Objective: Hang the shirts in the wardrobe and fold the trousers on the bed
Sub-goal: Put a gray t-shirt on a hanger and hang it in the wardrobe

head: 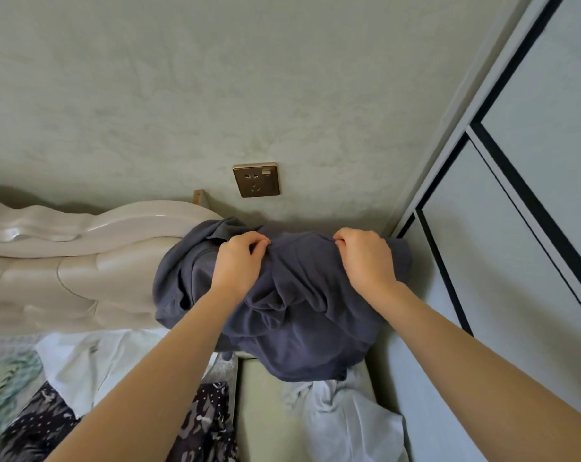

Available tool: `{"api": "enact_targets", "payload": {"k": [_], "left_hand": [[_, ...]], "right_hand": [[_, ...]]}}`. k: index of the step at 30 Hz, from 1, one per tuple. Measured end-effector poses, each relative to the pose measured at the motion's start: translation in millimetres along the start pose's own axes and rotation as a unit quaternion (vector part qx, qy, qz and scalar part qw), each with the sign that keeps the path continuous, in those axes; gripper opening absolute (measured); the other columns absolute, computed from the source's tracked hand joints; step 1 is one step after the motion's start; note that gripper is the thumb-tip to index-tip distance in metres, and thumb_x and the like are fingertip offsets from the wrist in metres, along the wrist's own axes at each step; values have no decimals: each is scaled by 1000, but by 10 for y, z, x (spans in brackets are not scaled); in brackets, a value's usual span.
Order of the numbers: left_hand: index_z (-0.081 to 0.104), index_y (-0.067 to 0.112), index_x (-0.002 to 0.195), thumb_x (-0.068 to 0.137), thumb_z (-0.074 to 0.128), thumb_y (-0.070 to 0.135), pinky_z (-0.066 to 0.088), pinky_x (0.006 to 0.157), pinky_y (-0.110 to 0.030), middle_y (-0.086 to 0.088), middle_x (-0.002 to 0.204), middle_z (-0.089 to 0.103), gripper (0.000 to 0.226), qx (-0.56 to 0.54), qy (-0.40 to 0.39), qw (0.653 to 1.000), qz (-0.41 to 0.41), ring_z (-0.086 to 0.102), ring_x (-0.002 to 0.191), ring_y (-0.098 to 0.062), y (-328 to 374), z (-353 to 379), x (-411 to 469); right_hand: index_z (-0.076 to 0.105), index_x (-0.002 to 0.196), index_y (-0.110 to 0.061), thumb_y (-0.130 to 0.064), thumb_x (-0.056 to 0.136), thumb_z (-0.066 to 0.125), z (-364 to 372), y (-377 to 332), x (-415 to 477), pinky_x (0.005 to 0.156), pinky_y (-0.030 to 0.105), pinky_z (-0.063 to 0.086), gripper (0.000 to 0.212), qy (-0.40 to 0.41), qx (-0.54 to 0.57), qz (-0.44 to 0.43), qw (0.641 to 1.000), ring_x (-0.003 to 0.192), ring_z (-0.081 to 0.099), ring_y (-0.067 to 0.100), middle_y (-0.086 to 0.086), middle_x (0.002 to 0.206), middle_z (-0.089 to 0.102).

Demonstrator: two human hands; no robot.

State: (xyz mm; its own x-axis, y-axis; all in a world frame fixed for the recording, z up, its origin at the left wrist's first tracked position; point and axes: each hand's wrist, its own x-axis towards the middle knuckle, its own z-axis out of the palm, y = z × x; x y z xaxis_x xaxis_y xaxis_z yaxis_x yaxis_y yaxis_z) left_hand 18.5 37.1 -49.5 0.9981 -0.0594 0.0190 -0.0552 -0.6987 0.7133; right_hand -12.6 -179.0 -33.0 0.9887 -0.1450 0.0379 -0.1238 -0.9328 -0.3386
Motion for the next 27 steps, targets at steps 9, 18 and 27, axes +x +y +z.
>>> {"api": "enact_targets", "payload": {"k": [9, 18, 27], "left_hand": [[63, 15, 123, 98, 59, 30, 41, 84, -17, 2, 116, 65, 29, -79, 65, 991, -88, 58, 105, -10, 157, 13, -249], [54, 17, 129, 82, 79, 34, 50, 86, -31, 4, 107, 68, 56, -219, 57, 938, -264, 64, 102, -17, 351, 423, -724], [69, 18, 90, 91, 70, 23, 50, 75, -23, 5, 85, 71, 5, -206, 79, 957, -187, 65, 81, -4, 497, 282, -857]], "right_hand": [[74, 97, -8, -10, 96, 58, -128, -52, -488, 83, 48, 52, 17, 131, 130, -24, 983, 79, 67, 29, 6, 87, 74], [74, 83, -7, -2, 83, 73, 175, -53, -1444, 63, 41, 56, 5, 85, 196, -29, 977, 67, 65, 24, 4, 75, 73], [71, 102, -12, -12, 96, 56, 71, 302, -1345, 80, 30, 52, 16, -26, 233, 76, 969, 86, 66, 18, 1, 93, 72]]}}
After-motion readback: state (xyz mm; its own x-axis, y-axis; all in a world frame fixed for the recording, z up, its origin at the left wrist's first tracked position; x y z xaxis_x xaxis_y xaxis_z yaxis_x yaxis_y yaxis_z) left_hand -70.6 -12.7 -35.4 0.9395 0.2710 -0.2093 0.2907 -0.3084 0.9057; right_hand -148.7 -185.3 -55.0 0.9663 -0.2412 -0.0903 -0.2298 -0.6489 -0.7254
